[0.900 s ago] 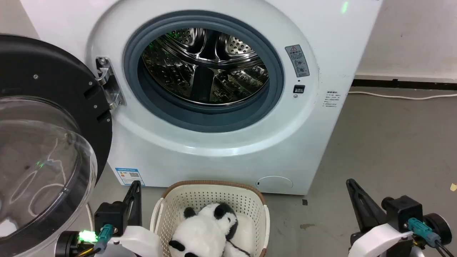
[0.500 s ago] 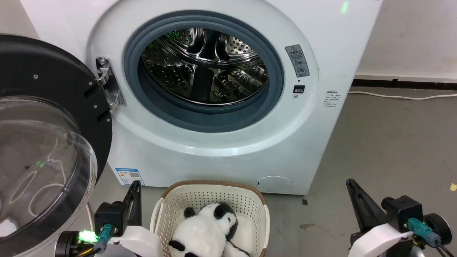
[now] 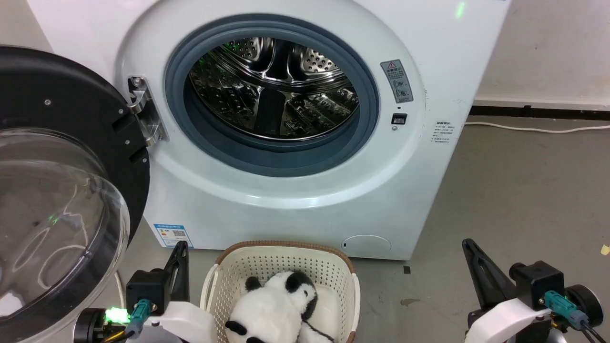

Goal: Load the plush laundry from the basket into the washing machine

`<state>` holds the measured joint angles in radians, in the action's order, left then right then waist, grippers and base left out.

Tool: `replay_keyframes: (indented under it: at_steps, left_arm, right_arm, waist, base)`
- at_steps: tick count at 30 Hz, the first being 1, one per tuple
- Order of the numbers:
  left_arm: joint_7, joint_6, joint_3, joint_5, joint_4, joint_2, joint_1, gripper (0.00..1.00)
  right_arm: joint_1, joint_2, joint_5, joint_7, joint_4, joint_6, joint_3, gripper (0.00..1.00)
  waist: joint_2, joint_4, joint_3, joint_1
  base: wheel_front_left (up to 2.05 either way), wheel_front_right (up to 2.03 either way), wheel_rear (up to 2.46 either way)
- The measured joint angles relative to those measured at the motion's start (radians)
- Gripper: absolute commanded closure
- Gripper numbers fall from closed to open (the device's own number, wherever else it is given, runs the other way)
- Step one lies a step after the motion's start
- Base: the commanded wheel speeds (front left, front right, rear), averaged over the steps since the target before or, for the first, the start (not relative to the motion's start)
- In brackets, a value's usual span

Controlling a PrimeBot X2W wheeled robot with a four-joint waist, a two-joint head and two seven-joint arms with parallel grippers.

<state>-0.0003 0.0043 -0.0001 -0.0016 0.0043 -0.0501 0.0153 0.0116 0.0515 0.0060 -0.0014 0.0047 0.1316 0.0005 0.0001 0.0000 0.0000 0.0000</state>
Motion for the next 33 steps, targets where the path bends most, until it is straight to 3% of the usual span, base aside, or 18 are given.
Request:
replay_keyframes:
  at_steps: [19,20,33]
  left_arm:
    - [0.000,0.000,0.000,0.000,0.000,0.000,0.000,1.00]
    - [0.000,0.000,-0.001,0.000,0.000,0.000,0.000,0.00]
    - [-0.010,0.006,-0.014,0.000,0.000,0.000,0.001,0.00]
  right_arm:
    - [0.000,0.000,0.000,0.000,0.000,0.000,0.000,1.00]
    - [0.000,0.000,0.000,0.000,0.000,0.000,0.000,0.00]
    - [0.001,0.000,0.012,-0.010,0.001,0.000,-0.005,0.00]
  waist:
    - [0.0000,0.000,0.000,0.0000]
    - [-0.0001,0.000,0.000,0.0000]
    - [0.0000,-0.005,0.000,0.0000]
  base:
    - [0.00,0.00,0.00]
    - [0.00,0.00,0.00]
    - [0.00,0.00,0.00]
